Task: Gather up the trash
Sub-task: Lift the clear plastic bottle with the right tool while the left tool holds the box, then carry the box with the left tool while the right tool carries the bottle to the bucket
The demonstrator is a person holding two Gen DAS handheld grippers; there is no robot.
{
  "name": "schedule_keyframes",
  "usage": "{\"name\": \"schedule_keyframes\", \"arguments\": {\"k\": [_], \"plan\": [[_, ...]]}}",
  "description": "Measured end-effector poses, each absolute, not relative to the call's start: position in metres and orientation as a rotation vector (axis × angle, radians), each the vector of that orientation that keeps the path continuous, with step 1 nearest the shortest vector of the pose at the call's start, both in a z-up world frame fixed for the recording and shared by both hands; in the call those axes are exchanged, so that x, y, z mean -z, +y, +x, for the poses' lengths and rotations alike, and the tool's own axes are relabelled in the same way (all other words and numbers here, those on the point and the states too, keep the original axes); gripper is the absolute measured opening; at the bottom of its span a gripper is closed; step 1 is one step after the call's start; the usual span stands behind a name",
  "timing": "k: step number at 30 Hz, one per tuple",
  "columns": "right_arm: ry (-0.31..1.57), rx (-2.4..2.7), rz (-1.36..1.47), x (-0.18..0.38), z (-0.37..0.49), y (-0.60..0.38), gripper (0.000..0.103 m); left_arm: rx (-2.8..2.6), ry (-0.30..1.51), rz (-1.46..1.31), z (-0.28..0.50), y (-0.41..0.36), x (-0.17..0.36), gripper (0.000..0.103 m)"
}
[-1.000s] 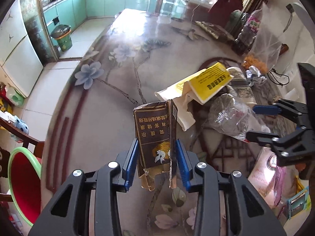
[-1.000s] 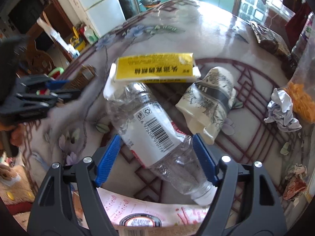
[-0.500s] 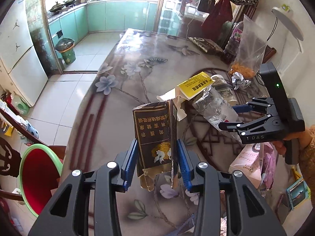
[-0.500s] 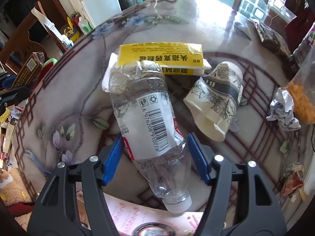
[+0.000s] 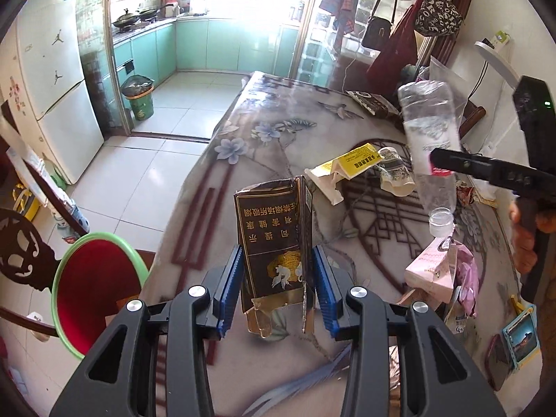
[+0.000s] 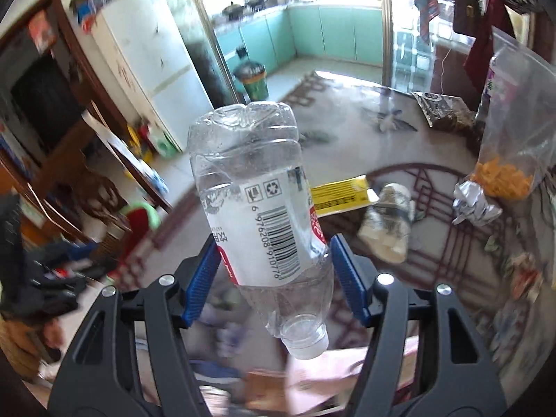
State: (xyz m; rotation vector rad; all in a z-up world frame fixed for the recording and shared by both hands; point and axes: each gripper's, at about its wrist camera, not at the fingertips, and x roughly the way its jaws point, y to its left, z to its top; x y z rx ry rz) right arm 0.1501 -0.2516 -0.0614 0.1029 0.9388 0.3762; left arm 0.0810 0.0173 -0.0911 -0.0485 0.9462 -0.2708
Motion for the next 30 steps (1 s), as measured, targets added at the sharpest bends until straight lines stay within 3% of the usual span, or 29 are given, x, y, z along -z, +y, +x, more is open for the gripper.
{"name": "schedule_keyframes", "arguments": {"k": [9, 30], "plan": [[0.925, -0.379, 0.279, 0.056, 0.101, -0.222, 0.063, 0.257, 0.916, -0.081, 0.065, 0.044, 0.085, 0.037], [0.979, -0.305, 0.282, 0.059, 0.066, -0.123, 0.063, 0.341, 0.921, -0.096, 0.077, 0.131, 0.093, 0.037]]}}
